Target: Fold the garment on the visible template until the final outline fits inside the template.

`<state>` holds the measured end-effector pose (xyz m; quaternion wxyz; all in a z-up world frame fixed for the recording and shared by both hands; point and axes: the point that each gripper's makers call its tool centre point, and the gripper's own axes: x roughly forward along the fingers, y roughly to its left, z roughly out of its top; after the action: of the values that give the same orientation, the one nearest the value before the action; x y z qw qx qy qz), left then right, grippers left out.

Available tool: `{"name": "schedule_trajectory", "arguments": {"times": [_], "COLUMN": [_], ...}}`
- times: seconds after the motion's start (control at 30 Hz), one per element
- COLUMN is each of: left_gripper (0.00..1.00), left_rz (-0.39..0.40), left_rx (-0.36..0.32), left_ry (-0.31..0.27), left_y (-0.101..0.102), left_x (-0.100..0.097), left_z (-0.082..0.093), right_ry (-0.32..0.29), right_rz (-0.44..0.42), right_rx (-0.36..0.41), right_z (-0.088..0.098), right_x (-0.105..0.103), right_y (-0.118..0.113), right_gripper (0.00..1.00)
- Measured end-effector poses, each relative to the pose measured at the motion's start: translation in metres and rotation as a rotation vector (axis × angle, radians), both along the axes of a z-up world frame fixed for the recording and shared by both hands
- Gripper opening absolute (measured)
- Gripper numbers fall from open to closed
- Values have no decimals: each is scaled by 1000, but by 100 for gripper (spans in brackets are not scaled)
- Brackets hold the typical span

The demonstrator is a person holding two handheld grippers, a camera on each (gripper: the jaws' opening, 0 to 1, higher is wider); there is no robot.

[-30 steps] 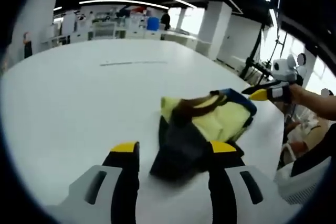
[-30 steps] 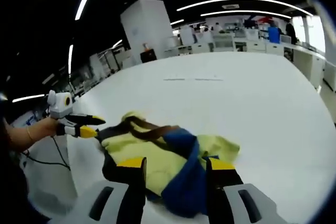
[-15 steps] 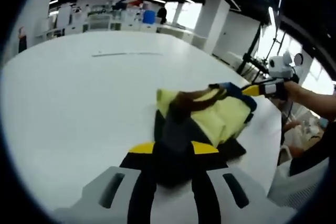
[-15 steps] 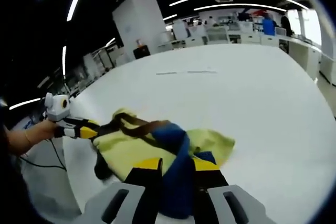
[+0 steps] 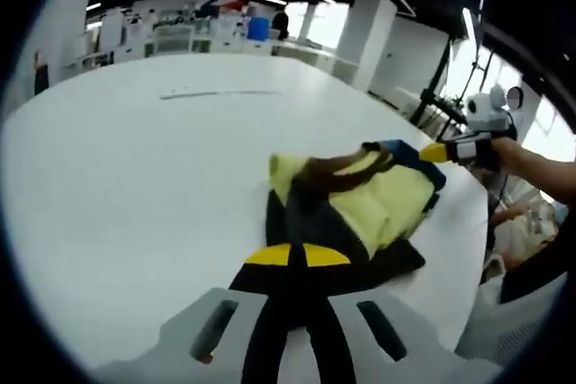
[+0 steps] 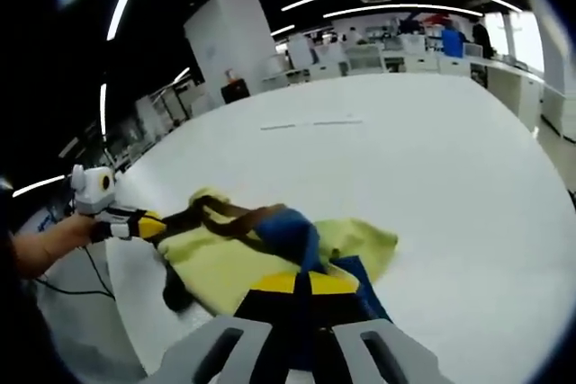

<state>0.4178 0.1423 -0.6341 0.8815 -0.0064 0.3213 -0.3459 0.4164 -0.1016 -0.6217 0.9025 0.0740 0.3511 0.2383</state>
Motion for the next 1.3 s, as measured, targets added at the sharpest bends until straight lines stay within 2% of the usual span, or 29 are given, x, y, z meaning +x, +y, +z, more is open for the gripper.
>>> {"name": "schedule_trajectory", "arguments": {"times": [0.33,0.73,1.0,1.3], "left_gripper": [0,0,0,0], "left_rz": [57,65,70,107], "left_rx": [-44,-53,-64,-87], "left_ry": [-78,-158,-230,-314], "left_y": [4,0,-1,-2], "left_x": [1,4,13,38], "left_z": [35,69,101,132], "right_ry": [-43,-118,-169,-228], "right_rz": [-7,26,37,-12], "right_rx": [29,-3,-35,-80], "right_z": [23,57,81,102], "right_x": [-1,0,14,37], "right_y": [0,0,-1,-17], "right_gripper": [0,0,0,0]}}
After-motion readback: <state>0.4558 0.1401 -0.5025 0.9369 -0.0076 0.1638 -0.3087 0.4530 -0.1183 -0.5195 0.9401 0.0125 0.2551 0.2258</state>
